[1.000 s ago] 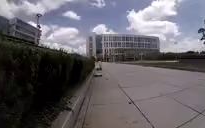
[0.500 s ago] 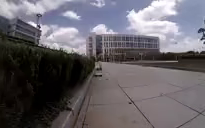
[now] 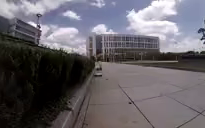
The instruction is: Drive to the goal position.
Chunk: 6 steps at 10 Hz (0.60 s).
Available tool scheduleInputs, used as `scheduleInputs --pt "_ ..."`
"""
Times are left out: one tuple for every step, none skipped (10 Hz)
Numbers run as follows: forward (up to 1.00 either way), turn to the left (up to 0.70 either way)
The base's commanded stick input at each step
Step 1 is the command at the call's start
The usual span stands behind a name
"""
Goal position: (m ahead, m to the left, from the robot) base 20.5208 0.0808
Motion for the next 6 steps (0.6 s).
scheduleInputs --pt "0.04 0.0" --pt "0.02 0.0" --pt "0.03 0.0" --pt "0.04 0.0" --pt "0.04 0.0" --pt "0.04 0.0"
